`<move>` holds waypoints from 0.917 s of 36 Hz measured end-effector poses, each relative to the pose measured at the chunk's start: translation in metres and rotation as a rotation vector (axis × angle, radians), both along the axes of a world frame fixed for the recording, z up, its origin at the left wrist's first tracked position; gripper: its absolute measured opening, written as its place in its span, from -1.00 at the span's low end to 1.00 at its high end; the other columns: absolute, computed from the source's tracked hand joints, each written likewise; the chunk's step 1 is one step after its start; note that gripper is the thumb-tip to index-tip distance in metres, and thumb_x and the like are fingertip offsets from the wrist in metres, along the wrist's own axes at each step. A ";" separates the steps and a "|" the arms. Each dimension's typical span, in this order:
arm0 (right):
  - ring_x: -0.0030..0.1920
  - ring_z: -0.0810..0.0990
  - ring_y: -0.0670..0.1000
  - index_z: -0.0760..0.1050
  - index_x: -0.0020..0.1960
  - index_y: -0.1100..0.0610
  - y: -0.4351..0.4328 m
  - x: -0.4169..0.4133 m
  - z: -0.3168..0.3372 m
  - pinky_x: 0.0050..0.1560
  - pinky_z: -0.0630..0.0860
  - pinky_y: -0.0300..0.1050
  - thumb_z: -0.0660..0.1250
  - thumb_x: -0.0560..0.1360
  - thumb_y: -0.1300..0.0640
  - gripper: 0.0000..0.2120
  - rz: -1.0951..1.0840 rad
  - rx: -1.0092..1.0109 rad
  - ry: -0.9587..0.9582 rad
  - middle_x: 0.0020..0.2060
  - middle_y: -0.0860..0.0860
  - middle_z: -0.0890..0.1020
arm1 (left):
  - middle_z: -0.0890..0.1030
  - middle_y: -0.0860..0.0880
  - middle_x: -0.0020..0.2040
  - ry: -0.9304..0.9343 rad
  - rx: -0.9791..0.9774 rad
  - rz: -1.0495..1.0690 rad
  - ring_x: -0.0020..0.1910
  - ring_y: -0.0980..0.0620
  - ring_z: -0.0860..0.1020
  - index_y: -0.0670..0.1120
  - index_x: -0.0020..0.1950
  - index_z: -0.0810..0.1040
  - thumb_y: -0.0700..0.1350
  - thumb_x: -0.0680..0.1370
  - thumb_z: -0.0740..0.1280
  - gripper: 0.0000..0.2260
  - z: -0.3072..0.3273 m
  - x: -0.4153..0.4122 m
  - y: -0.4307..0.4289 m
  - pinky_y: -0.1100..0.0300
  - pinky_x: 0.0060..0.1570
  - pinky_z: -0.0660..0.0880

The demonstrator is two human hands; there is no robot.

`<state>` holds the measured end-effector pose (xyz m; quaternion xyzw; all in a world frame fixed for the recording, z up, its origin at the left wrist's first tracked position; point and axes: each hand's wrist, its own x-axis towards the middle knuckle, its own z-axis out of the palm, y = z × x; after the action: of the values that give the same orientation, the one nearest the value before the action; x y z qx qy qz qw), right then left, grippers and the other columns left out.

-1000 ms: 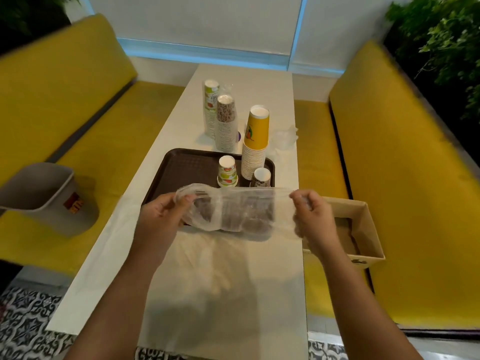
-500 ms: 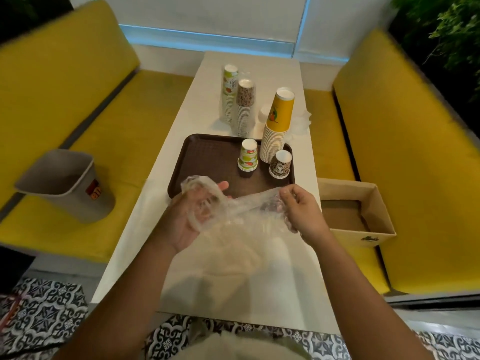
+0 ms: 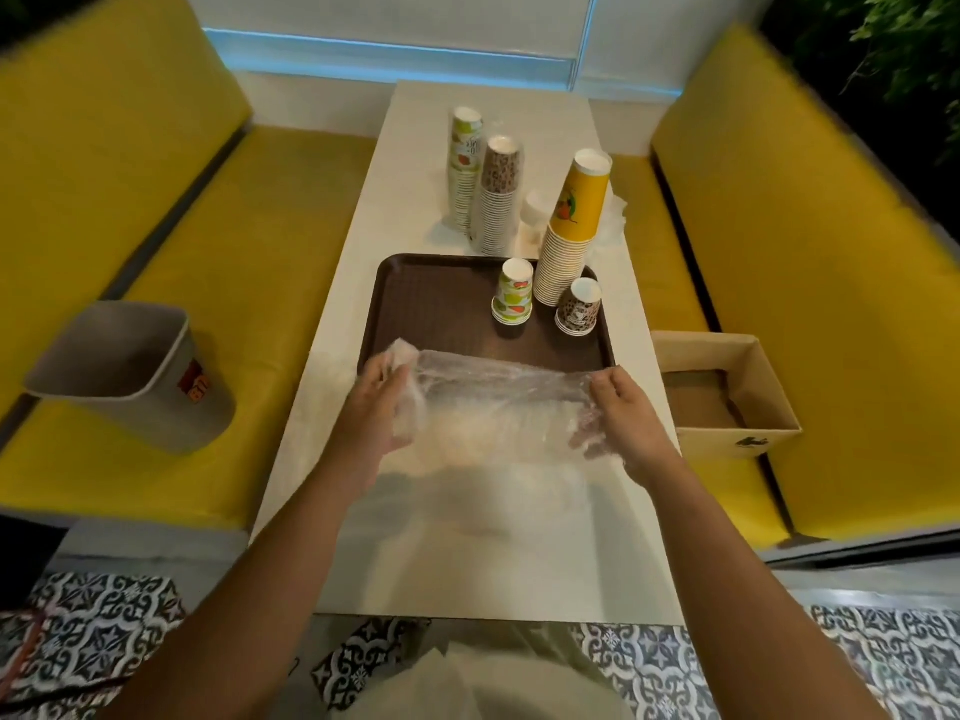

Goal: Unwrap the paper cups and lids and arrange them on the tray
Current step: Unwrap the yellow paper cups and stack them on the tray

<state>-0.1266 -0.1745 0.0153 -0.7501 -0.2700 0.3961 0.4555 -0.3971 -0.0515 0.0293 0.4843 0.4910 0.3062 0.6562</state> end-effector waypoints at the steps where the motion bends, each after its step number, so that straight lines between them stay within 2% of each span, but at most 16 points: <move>1: -0.35 0.67 0.17 0.41 0.11 0.14 0.000 -0.005 -0.001 -0.46 0.51 -0.11 0.11 0.77 -0.04 -0.74 0.033 -0.023 0.005 -0.19 0.19 0.61 | 0.51 0.08 0.26 0.042 0.034 0.013 0.19 0.00 0.56 0.16 0.45 0.42 0.10 0.71 0.23 -0.70 -0.003 0.007 -0.005 -0.13 0.15 0.59; 3: -0.43 0.64 0.13 0.37 0.07 0.11 0.001 -0.012 -0.004 -0.51 0.46 -0.13 0.08 0.77 -0.06 -0.74 0.076 -0.046 -0.031 -0.22 0.19 0.60 | 0.55 0.03 0.22 0.206 0.180 0.080 0.17 -0.04 0.57 0.05 0.48 0.42 0.07 0.73 0.18 -0.67 -0.008 0.022 -0.014 0.01 0.14 0.56; 4: -0.48 0.60 0.10 0.36 0.06 0.11 0.001 -0.014 -0.007 -0.53 0.43 -0.15 0.08 0.77 -0.05 -0.74 0.077 -0.050 -0.063 -0.23 0.19 0.59 | 0.56 0.02 0.21 0.289 0.252 0.125 0.16 -0.03 0.56 0.00 0.46 0.45 0.04 0.74 0.16 -0.69 -0.011 0.029 -0.019 0.15 0.11 0.52; 6: -0.55 0.49 0.01 0.37 0.05 0.11 0.001 -0.012 -0.013 -0.57 0.35 -0.19 0.08 0.77 -0.04 -0.74 0.045 -0.050 -0.134 -0.25 0.18 0.57 | 0.59 -0.03 0.15 0.393 0.386 0.160 0.08 -0.01 0.57 -0.10 0.34 0.50 -0.05 0.75 0.15 -0.75 -0.019 0.036 -0.027 0.45 -0.13 0.43; 7: -0.56 0.44 -0.01 0.38 0.04 0.12 0.000 -0.008 -0.015 -0.58 0.32 -0.20 0.10 0.77 -0.04 -0.74 0.024 -0.049 -0.165 -0.26 0.17 0.57 | 0.60 -0.06 0.09 0.440 0.451 0.156 0.02 -0.03 0.59 -0.13 0.28 0.50 -0.08 0.75 0.14 -0.78 -0.024 0.036 -0.028 0.48 -0.26 0.41; 9: -0.49 0.44 0.00 0.39 0.02 0.11 -0.004 0.003 -0.017 -0.58 0.31 -0.22 0.14 0.75 -0.06 -0.73 -0.009 -0.053 -0.221 -0.29 0.14 0.57 | 0.60 -0.07 0.02 0.521 0.561 0.150 -0.07 -0.01 0.59 -0.15 0.25 0.49 -0.09 0.75 0.14 -0.79 -0.029 0.031 -0.024 0.46 -0.37 0.39; 11: -0.39 0.49 0.04 0.44 0.01 0.10 -0.011 0.020 -0.018 -0.52 0.36 -0.20 0.19 0.74 -0.05 -0.74 -0.030 -0.049 -0.272 -0.33 0.09 0.58 | 0.59 -0.03 -0.02 0.595 0.663 0.142 -0.12 0.04 0.56 -0.16 0.26 0.50 -0.06 0.75 0.14 -0.77 -0.031 0.019 -0.015 0.44 -0.42 0.36; 14: -0.30 0.52 0.07 0.51 -0.03 0.11 -0.023 0.044 -0.021 -0.27 0.45 -0.07 0.24 0.72 -0.04 -0.74 -0.051 -0.038 -0.375 -0.31 0.07 0.60 | 0.58 -0.01 -0.11 0.676 0.768 0.079 -0.20 0.05 0.53 -0.17 0.19 0.53 -0.05 0.74 0.19 -0.78 -0.034 -0.001 0.004 0.42 -0.38 0.27; 17: -0.29 0.50 0.07 0.49 -0.09 0.09 -0.031 0.062 -0.026 -0.19 0.45 -0.01 0.27 0.70 -0.06 -0.72 -0.085 -0.033 -0.421 -0.29 0.09 0.61 | 0.60 0.00 -0.15 0.662 0.739 0.065 -0.23 0.03 0.54 -0.13 0.11 0.56 0.03 0.71 0.27 -0.77 -0.038 -0.010 0.016 0.29 -0.36 0.34; 19: -0.31 0.49 0.07 0.45 -0.13 0.03 -0.033 0.065 -0.029 -0.20 0.45 -0.02 0.26 0.70 -0.08 -0.72 -0.078 -0.038 -0.430 -0.30 0.08 0.61 | 0.58 0.01 -0.21 0.622 0.639 0.037 -0.27 0.05 0.52 -0.07 0.03 0.54 0.09 0.69 0.29 -0.77 -0.039 -0.008 0.015 0.22 -0.35 0.36; 21: -0.32 0.49 0.06 0.43 -0.10 0.04 -0.033 0.064 -0.033 -0.22 0.42 -0.02 0.23 0.71 -0.10 -0.72 -0.054 -0.050 -0.429 -0.30 0.06 0.60 | 0.55 0.02 -0.23 0.523 0.432 -0.010 -0.27 0.05 0.50 -0.02 0.03 0.54 0.21 0.68 0.25 -0.69 -0.042 -0.002 0.013 0.15 -0.31 0.39; 23: -0.30 0.52 0.07 0.43 -0.02 0.08 -0.034 0.062 -0.037 -0.22 0.43 -0.02 0.18 0.72 -0.13 -0.69 -0.024 -0.078 -0.416 -0.27 0.08 0.62 | 0.51 0.01 -0.21 0.409 0.224 -0.024 -0.28 0.03 0.47 0.01 0.12 0.57 0.29 0.68 0.16 -0.61 -0.046 0.002 0.013 0.12 -0.27 0.41; 25: -0.26 0.55 0.09 0.43 0.03 0.12 -0.035 0.064 -0.042 -0.21 0.43 -0.02 0.15 0.73 -0.13 -0.68 -0.004 -0.104 -0.421 -0.24 0.10 0.63 | 0.50 -0.03 -0.21 0.389 0.165 0.009 -0.27 -0.02 0.47 0.01 0.09 0.58 0.24 0.71 0.14 -0.64 -0.052 0.002 0.012 0.03 -0.24 0.44; 28: -0.27 0.52 0.12 0.39 0.02 0.16 -0.041 0.071 -0.058 -0.27 0.37 -0.01 0.16 0.73 -0.06 -0.71 0.008 -0.139 -0.464 -0.27 0.09 0.59 | 0.57 -0.04 -0.16 0.523 0.258 0.117 -0.14 -0.09 0.55 -0.02 0.00 0.55 0.09 0.71 0.21 -0.76 -0.059 -0.001 0.005 0.06 -0.19 0.45; 33: -0.14 0.58 0.27 0.34 0.09 0.13 -0.050 0.072 -0.089 -0.21 0.40 0.07 0.14 0.74 -0.04 -0.78 0.058 -0.238 -0.503 -0.19 0.12 0.60 | 0.61 -0.17 0.19 0.641 0.268 0.248 0.14 -0.16 0.57 -0.15 0.28 0.55 -0.06 0.71 0.25 -0.77 -0.074 -0.008 -0.001 0.02 0.05 0.50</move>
<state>-0.0547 -0.2241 -0.0736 -0.8651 -0.3475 0.2394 0.2713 -0.4055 -0.0529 -0.0451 0.5740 0.6822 0.2777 0.3576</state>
